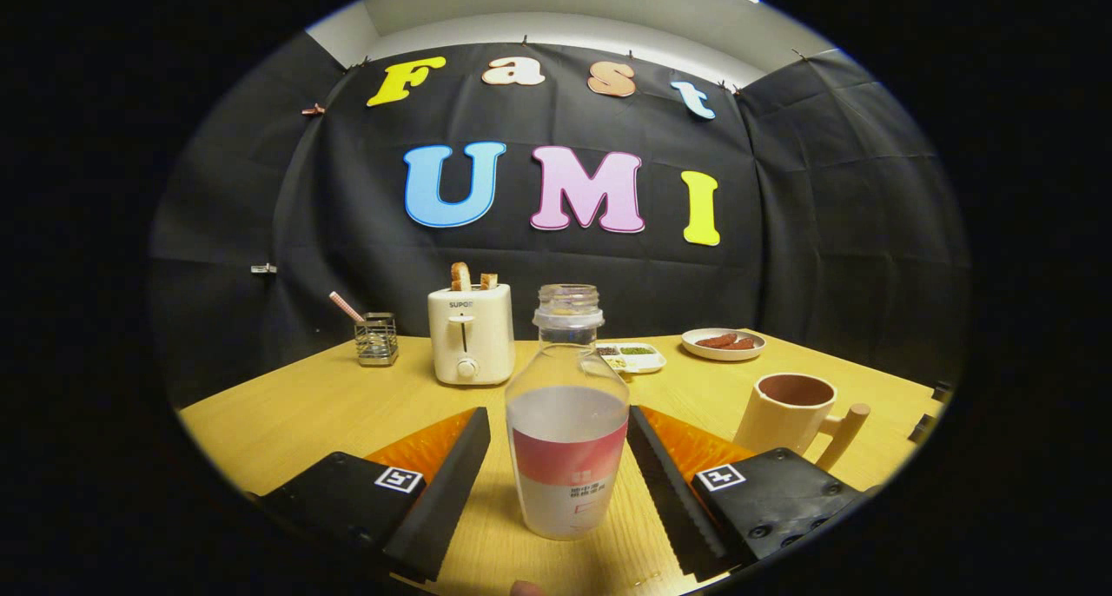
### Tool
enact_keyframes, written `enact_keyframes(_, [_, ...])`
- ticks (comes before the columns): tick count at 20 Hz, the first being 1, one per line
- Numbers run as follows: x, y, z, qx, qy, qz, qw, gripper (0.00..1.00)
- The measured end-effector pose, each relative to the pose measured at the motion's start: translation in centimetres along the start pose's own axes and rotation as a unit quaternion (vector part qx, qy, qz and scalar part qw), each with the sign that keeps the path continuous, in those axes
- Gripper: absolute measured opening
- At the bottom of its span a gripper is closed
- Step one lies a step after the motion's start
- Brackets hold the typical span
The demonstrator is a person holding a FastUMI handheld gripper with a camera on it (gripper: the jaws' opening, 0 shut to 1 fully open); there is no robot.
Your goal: Take the bottle from table, then pour the juice into the cup, finally place the bottle on the coaster
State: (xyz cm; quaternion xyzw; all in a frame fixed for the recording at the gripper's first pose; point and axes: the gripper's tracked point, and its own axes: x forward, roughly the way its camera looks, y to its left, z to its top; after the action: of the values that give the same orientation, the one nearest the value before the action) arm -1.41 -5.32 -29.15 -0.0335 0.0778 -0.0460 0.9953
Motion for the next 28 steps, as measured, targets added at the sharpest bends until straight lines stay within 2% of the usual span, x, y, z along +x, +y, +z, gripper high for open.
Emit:
enact_keyframes(2, [0.6,0.1,-0.4,0.001,0.0,-0.001,1.0,0.94])
enact_keyframes(3, [0.8,0.0,-0.5,0.001,0.001,0.002,1.0,0.84])
enact_keyframes(5, [1.1,-0.1,-0.4,-0.005,0.008,-0.004,1.0,0.77])
enact_keyframes(9, [1.2,1.8,4.0,-0.003,-0.001,0.015,1.0,0.76])
enact_keyframes(15, [0.1,2.3,10.5,0.052,-0.009,0.004,0.999,0.76])
enact_keyframes(28, [-1.0,-1.2,11.8,0.048,0.035,0.004,0.998,0.76])
